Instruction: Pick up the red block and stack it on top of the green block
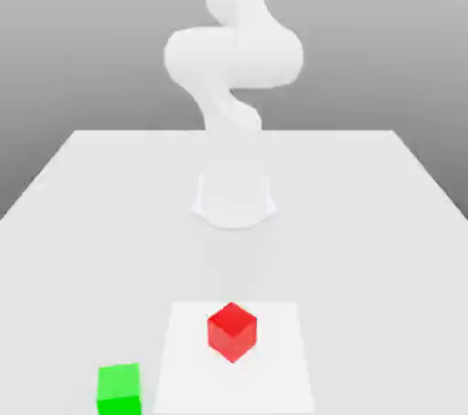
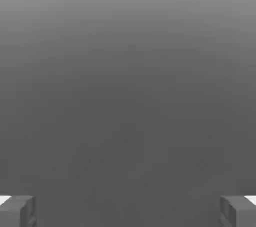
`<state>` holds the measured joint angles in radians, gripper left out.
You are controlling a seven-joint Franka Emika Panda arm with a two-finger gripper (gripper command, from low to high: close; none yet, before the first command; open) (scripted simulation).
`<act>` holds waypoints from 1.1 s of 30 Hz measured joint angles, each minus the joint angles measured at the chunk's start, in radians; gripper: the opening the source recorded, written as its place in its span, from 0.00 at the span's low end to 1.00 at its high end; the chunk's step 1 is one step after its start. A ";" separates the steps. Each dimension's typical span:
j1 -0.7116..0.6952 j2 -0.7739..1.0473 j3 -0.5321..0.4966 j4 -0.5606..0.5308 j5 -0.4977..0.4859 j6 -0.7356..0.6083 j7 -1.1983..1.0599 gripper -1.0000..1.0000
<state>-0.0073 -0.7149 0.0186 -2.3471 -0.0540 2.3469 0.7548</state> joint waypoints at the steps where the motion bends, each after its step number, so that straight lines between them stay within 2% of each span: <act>1: -0.004 0.042 0.007 -0.022 -0.024 0.022 -0.023 0.50; 7: -0.010 0.281 0.002 -0.144 -0.138 0.146 -0.168 0.50; 12: 0.003 0.468 -0.037 -0.245 -0.168 0.251 -0.331 0.50; 16: 0.025 0.607 -0.069 -0.327 -0.115 0.341 -0.516 0.50; 20: 0.041 0.730 -0.057 -0.399 0.031 0.431 -0.749 0.50; 28: 0.026 0.935 -0.037 -0.381 0.084 0.605 -0.806 0.50; 29: 0.026 0.962 -0.036 -0.378 0.085 0.627 -0.808 0.00; 33: 0.026 0.962 -0.036 -0.378 0.084 0.626 -0.807 0.00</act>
<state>0.0183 0.2466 -0.0175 -2.7255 0.0299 2.9727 -0.0519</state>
